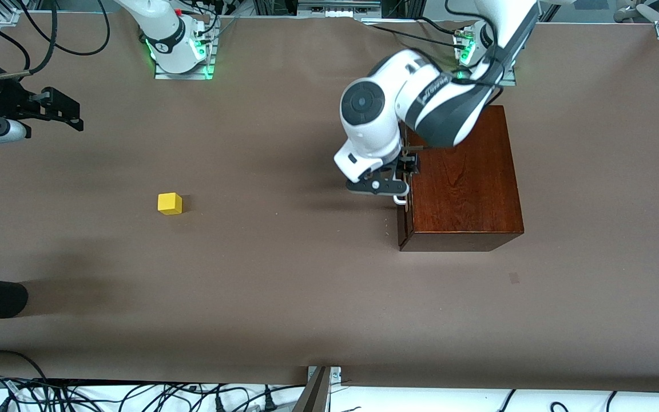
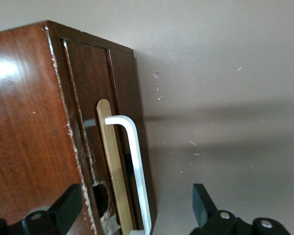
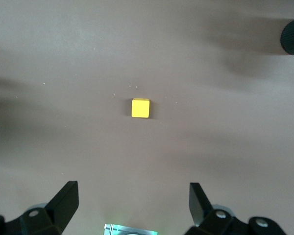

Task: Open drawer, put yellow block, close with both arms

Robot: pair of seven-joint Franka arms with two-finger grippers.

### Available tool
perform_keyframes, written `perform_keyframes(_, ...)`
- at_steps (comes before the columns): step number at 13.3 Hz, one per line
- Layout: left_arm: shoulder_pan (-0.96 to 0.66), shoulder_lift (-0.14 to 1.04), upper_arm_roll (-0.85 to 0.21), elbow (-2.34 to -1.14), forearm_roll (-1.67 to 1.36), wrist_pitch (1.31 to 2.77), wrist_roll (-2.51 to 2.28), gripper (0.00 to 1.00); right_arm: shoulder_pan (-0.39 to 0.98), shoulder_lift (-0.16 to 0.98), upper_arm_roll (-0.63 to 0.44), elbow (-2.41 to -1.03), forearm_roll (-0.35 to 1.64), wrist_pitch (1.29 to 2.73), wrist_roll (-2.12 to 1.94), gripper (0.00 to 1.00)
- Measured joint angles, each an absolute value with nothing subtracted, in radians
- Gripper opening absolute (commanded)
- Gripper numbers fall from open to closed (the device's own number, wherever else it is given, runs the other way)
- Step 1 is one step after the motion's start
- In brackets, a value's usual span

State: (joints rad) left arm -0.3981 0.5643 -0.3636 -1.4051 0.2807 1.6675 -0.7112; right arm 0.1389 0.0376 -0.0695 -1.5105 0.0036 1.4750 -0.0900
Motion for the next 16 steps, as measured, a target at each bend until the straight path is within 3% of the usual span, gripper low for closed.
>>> perform_keyframes(16, -0.415, 0.668, -0.363, -1.419, 0.361, 1.715, -0.808, 1.00, 0.139, 0.038, -0.070, -1.510, 0.047, 1.508, -0.088, 1.00)
